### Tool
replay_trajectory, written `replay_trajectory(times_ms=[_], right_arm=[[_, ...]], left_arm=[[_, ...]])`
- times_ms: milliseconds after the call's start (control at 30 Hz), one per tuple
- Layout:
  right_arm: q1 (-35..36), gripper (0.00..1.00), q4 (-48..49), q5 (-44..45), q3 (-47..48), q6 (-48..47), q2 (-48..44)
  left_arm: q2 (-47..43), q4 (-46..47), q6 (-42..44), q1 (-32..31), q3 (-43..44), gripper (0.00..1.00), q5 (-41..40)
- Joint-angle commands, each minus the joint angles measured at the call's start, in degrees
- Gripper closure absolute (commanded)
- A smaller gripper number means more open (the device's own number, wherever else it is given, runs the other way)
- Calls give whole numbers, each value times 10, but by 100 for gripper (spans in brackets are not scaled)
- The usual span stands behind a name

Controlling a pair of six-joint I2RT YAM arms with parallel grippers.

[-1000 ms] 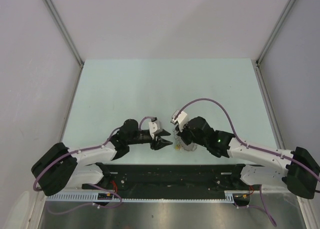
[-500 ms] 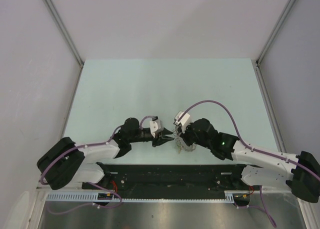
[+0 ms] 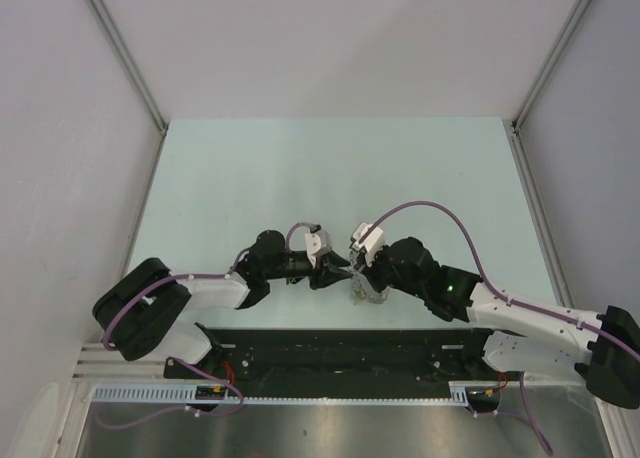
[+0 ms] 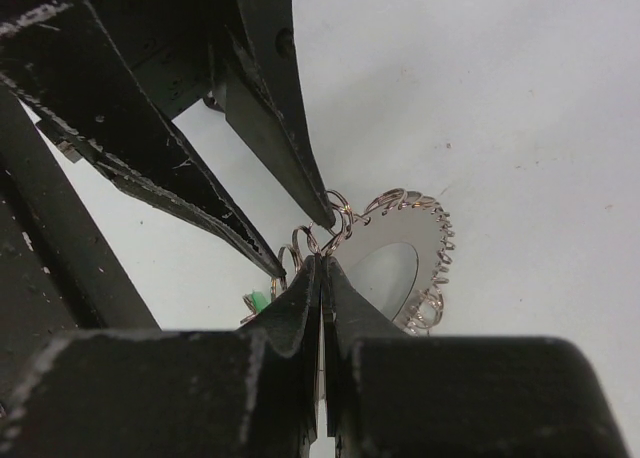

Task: Put the keys on the keyring

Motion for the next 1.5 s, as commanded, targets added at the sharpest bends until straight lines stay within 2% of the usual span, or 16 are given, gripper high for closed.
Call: replay_trajectory(times_ms=[0, 100, 167, 233, 467, 600, 700, 833, 933, 1000, 1033, 1067, 1133, 1333, 1467], right_arm=[[3, 100, 53, -3, -1, -6, -19], [3, 100, 54, -2, -2, -7, -18], [3, 100, 54, -3, -3, -6, -18], [3, 100, 54, -3, -5, -6, -20], [3, 100, 58, -1, -10, -2, -22], [3, 100, 56, 6, -11, 8, -27], [3, 97, 59, 28, -13, 23, -37], [-6, 77, 64, 58, -19, 43, -54], [-35, 75, 75, 37, -28, 86, -57], [-56, 68, 101, -5, -46, 113, -65], [-79, 62, 111, -26, -53, 139, -68], [-86, 59, 121, -63, -59, 148, -71], [-98, 54, 137, -76, -70, 158, -78], [-98, 43, 134, -81, -70, 143, -58], [-98, 40, 133, -93, -67, 146, -26]], left_arm=[[6, 37, -21, 4, 24, 64, 34], [4, 36, -23, 4, 26, 67, 39], [2, 32, -23, 4, 27, 73, 40], [-5, 28, -23, 5, 28, 73, 42], [-36, -24, -9, 8, 37, 98, 36], [-61, -90, 15, 10, 57, 100, 20], [-84, -181, 46, 10, 88, 100, -7], [-105, -285, 58, 10, 118, 99, -54], [-110, -334, 34, 10, 134, 100, -88], [-112, -351, 16, 9, 138, 100, -108], [-115, -353, 7, 8, 137, 100, -114], [-116, -357, -14, 7, 135, 100, -129], [-116, -367, -50, 5, 137, 100, -146], [-102, -371, -135, -16, 148, 100, -188], [-90, -367, -144, -27, 145, 100, -210]])
